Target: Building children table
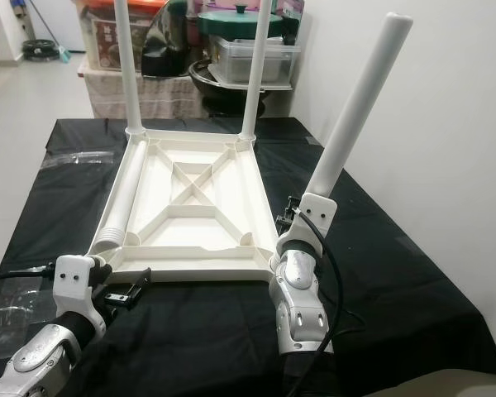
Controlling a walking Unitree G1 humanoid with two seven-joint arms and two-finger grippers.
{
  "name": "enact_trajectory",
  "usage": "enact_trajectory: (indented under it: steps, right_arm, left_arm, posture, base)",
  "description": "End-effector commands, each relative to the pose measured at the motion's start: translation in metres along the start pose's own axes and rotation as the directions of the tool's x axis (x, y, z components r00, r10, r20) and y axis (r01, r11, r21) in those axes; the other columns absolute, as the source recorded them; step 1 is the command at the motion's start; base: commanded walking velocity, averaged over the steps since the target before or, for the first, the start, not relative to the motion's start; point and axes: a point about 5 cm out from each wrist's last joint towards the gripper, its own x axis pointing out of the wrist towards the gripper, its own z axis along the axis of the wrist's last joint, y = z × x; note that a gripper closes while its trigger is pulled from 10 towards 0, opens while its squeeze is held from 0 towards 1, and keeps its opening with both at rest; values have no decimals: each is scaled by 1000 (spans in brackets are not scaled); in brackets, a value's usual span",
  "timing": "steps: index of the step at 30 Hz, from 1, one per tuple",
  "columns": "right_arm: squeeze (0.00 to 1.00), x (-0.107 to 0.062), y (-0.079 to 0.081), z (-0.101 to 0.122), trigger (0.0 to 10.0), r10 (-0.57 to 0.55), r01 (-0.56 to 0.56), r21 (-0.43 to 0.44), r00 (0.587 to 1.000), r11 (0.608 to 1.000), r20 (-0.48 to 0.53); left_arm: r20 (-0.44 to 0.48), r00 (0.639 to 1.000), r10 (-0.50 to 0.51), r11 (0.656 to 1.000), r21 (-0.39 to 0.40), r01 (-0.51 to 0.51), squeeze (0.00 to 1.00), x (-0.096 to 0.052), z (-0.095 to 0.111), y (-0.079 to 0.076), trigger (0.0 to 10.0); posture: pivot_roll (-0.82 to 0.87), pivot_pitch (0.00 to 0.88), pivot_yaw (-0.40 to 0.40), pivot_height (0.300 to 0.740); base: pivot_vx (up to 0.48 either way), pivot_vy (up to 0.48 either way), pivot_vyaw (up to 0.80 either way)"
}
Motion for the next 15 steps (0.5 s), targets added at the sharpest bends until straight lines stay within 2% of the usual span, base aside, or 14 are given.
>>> enact_trajectory:
  steps: [1,15]
  right_arm:
    - [0,0,-12,-19,10000,-41,36,-53,995,998,-92]
    - [0,0,-12,-10,10000,-26,22,-54,996,998,-81]
  left_arm:
    - [-5,1000,-3,1000,19,3,0,2,-1,1,10000]
    - [-4,1000,-8,1000,19,8,0,4,-2,-1,10000]
  posture:
    - [117,0,-87,740]
    - [109,0,-88,740]
  base:
    - [0,0,0]
    - [0,0,0]
